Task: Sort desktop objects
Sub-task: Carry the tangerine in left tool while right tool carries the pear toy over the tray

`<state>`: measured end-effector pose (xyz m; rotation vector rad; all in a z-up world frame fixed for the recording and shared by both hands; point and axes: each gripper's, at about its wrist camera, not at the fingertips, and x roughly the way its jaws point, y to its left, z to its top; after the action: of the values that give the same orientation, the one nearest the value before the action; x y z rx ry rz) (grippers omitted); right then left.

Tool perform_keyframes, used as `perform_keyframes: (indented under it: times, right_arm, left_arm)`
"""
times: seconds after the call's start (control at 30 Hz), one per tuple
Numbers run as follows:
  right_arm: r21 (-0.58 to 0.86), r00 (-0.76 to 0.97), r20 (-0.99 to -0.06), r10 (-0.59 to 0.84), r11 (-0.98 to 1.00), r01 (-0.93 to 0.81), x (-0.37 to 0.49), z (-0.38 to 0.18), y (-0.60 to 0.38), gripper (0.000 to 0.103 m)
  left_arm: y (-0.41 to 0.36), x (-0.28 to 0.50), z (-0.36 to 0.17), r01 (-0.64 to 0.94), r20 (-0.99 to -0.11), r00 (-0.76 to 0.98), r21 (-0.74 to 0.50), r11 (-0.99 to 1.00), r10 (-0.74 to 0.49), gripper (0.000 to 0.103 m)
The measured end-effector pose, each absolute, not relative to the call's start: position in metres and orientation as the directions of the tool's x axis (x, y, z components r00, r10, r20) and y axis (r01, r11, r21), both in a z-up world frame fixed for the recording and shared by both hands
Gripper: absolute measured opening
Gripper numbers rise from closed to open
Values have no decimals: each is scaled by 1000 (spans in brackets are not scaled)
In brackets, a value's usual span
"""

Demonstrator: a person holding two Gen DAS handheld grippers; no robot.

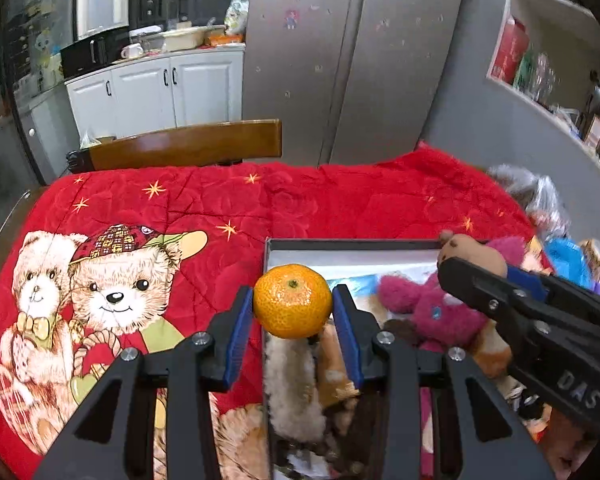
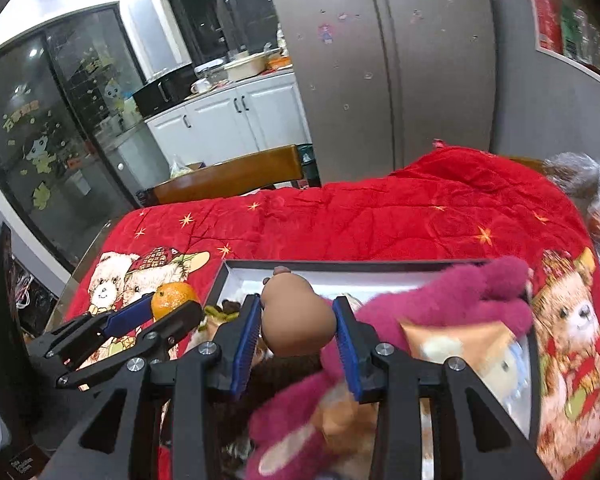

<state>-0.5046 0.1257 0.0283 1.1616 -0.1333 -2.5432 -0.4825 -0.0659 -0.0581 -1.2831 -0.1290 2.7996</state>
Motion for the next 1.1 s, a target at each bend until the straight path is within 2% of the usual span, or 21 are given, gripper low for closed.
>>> perform_keyframes:
  times: [0.07, 0.3, 0.6, 0.73, 1.1]
  right_arm:
    - [226, -618, -699, -360, -931, 286, -506, 23, 122, 38]
    - [262, -561, -740, -371, -927, 267, -526, 1, 114, 38]
    - [217, -571, -751, -332, -940, 262, -525, -5, 114, 38]
    - [227, -577, -747, -331, -942, 246, -527, -5, 117, 38]
    - [232, -608, -730, -313, -950, 211, -529, -6, 117, 38]
  left_arm:
    - [-66, -484, -61, -26, -747, -661, -75, -997, 73, 41]
    - [-70, -494, -71, -42, -742, -664, -86, -995, 92, 41]
    - [-63, -500, -67, -81, -729, -674, -86, -993, 118, 41]
    - [-66, -505, -70, -106, -725, -667, -140, -984, 175, 41]
    - [-69, -515, -80, -120, -716, -662, -192, -974, 223, 41]
